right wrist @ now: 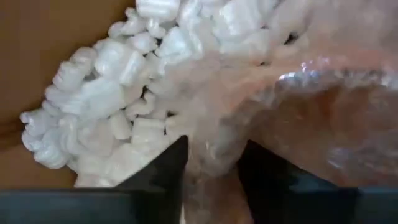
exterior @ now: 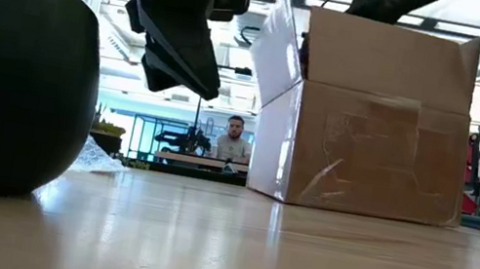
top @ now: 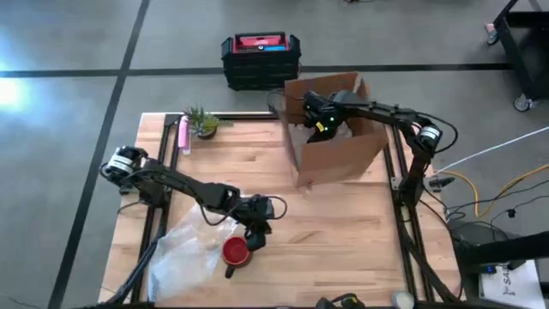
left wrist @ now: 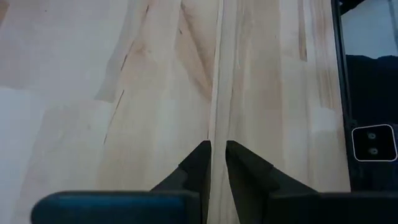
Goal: Wrap mug
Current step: Put the wrapped orange mug into the brown cardboard box, then wrap the black mug with transparent bubble wrap
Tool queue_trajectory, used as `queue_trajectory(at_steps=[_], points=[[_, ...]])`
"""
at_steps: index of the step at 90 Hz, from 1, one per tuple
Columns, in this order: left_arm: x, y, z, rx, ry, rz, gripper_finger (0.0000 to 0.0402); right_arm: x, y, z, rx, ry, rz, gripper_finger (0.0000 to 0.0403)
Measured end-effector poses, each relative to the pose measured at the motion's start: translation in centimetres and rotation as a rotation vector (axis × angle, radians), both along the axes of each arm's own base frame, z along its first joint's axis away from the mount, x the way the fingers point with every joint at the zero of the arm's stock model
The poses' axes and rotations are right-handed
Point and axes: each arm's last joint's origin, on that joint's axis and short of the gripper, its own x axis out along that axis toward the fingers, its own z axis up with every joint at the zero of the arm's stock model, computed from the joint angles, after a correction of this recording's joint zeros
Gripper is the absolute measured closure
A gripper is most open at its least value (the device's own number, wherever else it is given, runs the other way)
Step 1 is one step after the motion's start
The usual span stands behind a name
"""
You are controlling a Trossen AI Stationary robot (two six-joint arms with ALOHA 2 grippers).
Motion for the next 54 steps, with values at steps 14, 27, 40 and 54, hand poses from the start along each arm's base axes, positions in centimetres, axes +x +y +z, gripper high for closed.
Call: queue_trajectory(at_steps=[14,27,40,54], points=[[0.0,0.0,0.0,0.000,-0.001,0.000,0.0365,-0.5,0.2,3.1,-0.014,-0.015,0.000,0.0199],[0.0,0.0,0.0,0.000,-0.002,0.000,0.0365,-1.5,0.9,8.6,-0.089,-0.114,0.005,0.0168],[0.0,0.0,0.0,0.000,-0.003,0.000,0.0365,-3.2,2.0,14.2,-0.201,-0.271,0.004,0.0150],[-0.3,0.1,0.5,0.004,-0.001,-0.006,0.0365,-5.6,4.5,18.6,-0.294,-0.411,0.038,0.0140]])
